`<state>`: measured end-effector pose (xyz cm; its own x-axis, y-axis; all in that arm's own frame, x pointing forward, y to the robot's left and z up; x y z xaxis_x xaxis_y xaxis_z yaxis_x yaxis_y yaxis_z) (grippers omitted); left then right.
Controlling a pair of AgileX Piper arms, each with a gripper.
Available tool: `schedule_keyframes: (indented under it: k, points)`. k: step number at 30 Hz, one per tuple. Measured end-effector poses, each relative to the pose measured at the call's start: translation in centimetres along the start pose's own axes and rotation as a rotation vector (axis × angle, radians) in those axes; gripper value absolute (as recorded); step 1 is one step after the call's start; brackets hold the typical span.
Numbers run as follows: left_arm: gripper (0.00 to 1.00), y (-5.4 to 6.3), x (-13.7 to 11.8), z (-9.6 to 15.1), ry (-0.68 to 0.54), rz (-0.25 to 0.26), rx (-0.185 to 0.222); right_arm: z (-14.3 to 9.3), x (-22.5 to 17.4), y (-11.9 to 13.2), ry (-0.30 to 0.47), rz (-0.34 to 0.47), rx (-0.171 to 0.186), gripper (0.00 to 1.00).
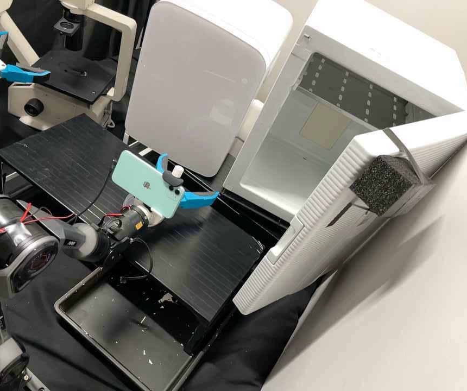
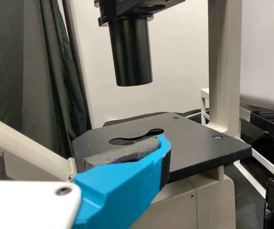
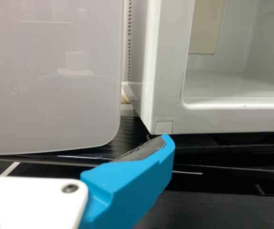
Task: Place the petri dish in the incubator
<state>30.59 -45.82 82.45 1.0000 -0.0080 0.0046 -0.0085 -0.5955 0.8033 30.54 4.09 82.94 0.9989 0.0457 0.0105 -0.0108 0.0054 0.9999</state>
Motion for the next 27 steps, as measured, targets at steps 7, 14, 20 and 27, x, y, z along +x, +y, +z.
schedule_keyframes:
  k: [7,14,20,27]
  points:
    - [1.0,0.0,0.0,0.0,0.0,0.0,0.0,0.0,0.0,0.0,0.0,0.0,0.0,1.0]
    - [1.0,0.0,0.0,0.0,0.0,0.0,0.0,0.5,-2.0,0.4,0.002,0.016,0.0,1.0]
    - [1.0,0.0,0.0,0.0,0.0,0.0,0.0,0.4,-6.1,1.5,0.07,0.092,0.031,1.0]
    - [1.0,0.0,0.0,0.0,0.0,0.0,0.0,-0.2,-10.4,0.9,0.149,0.113,0.026,1.0]
